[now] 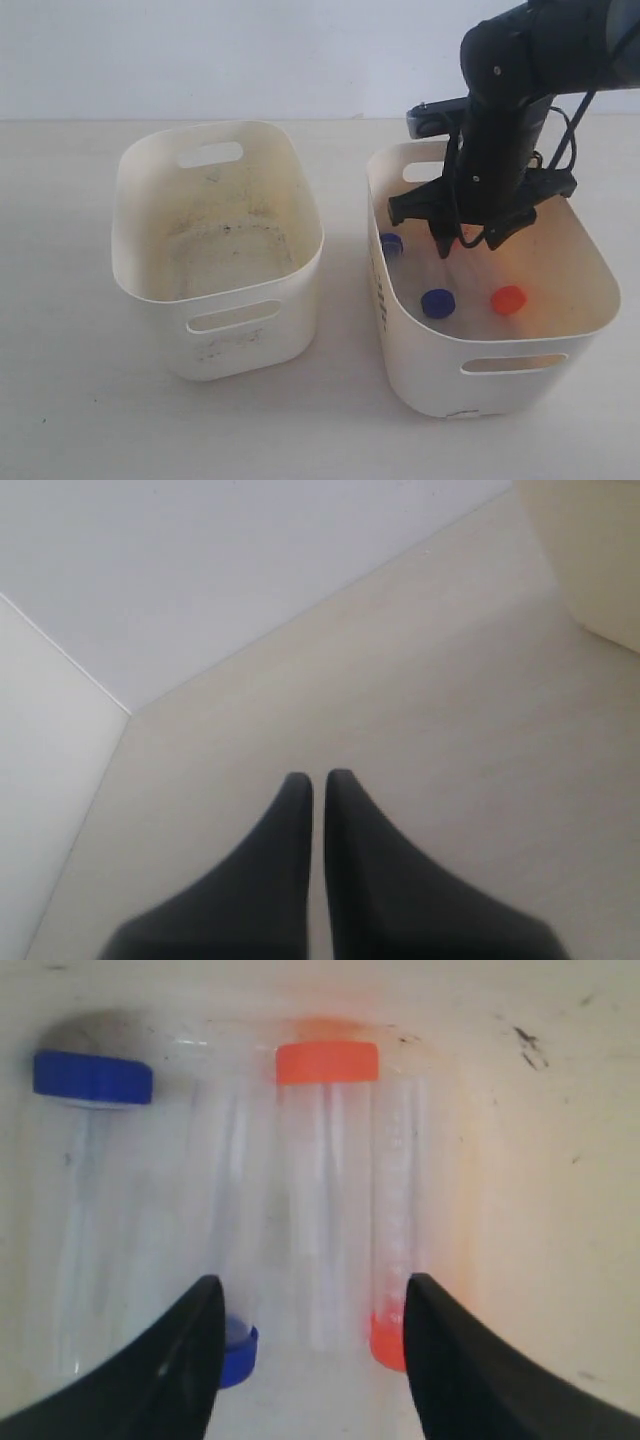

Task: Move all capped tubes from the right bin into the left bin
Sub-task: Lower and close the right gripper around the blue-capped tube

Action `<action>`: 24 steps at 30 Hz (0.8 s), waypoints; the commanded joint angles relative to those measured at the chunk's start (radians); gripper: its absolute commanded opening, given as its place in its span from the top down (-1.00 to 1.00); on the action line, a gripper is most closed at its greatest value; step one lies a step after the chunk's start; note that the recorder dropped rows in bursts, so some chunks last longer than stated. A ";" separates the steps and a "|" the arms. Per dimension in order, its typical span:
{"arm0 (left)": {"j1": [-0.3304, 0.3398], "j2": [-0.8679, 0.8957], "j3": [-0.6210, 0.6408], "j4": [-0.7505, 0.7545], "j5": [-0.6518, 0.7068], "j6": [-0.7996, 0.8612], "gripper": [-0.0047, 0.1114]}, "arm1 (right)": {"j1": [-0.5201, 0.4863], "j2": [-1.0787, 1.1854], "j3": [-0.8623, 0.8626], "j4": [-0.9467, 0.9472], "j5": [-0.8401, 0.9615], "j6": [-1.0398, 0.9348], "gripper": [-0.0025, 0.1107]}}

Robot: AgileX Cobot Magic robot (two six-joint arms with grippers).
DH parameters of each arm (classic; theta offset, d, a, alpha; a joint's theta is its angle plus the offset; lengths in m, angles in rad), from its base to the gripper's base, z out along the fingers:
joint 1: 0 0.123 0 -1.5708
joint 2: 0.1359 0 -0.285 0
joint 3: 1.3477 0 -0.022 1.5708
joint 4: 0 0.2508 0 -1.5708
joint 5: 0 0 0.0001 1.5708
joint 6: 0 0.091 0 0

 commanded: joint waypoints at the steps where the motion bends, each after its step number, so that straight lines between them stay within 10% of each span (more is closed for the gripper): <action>1: -0.001 0.004 -0.004 -0.003 -0.005 -0.001 0.85 | 0.008 -0.013 0.054 0.014 -0.050 0.017 0.02; 24: -0.001 0.004 -0.004 -0.003 -0.005 -0.001 0.85 | 0.008 -0.003 0.114 -0.089 -0.168 0.104 0.03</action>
